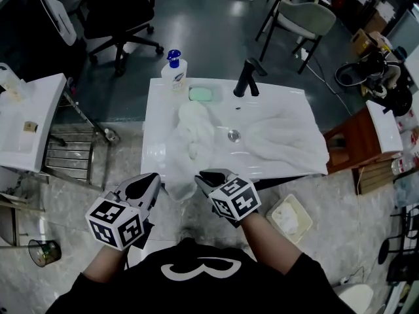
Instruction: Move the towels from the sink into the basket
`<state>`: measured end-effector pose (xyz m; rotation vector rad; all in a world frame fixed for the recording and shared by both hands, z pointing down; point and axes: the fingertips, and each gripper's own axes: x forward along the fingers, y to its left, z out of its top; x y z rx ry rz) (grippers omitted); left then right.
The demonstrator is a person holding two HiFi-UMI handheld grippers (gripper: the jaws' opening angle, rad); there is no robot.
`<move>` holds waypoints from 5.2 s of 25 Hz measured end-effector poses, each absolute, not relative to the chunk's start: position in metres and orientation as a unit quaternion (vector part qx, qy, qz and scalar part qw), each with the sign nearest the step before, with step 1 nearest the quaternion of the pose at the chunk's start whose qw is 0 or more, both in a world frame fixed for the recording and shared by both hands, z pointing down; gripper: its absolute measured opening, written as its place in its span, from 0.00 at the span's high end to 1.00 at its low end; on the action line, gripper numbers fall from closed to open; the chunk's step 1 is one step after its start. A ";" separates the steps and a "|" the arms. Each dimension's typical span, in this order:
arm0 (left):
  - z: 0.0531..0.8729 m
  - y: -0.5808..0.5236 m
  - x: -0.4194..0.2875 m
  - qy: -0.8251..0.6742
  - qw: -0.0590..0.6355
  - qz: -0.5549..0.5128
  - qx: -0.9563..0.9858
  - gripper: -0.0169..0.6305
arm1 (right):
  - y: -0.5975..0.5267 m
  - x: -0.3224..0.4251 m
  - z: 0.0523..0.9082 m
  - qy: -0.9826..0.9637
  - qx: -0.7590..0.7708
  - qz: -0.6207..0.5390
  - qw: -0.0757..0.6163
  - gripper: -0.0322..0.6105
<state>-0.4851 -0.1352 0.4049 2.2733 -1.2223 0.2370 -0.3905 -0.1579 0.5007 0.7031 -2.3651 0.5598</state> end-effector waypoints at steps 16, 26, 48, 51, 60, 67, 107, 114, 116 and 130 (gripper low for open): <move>0.355 -0.135 -0.400 -0.444 0.239 0.069 0.861 0.96 | -0.143 -0.312 0.366 -0.926 0.283 0.174 0.178 0.88; 0.331 -0.121 -0.323 -0.426 0.221 0.065 0.875 0.96 | -0.121 -0.217 0.281 -0.934 0.313 0.128 0.112 0.88; 0.317 -0.068 -0.039 -0.263 0.190 0.109 0.940 0.96 | -0.015 0.085 0.223 -0.866 0.487 0.115 0.010 0.88; 0.325 -0.060 0.007 -0.240 0.189 0.115 0.945 0.96 | 0.003 0.132 0.233 -0.848 0.516 0.121 0.017 0.88; 0.361 -0.018 0.126 -0.185 0.204 0.137 0.952 0.96 | 0.057 0.258 0.289 -0.793 0.584 0.168 0.040 0.88; 0.402 -0.009 0.178 -0.163 0.222 0.162 0.948 0.96 | 0.071 0.323 0.380 -0.743 0.619 0.240 0.078 0.88; 0.595 -0.019 0.256 -0.126 0.296 0.285 0.903 0.96 | 0.095 0.445 0.788 -0.550 0.663 0.471 0.189 0.46; 0.542 -0.023 0.243 -0.142 0.290 0.258 0.911 0.96 | 0.046 0.404 0.683 -0.641 0.642 0.402 0.126 0.46; 0.528 -0.029 0.230 -0.156 0.285 0.247 0.913 0.96 | 0.032 0.391 0.654 -0.671 0.625 0.379 0.122 0.46; 0.424 -0.098 0.085 -0.258 0.285 0.148 0.911 0.96 | -0.105 0.192 0.447 -0.852 0.466 0.208 0.121 0.46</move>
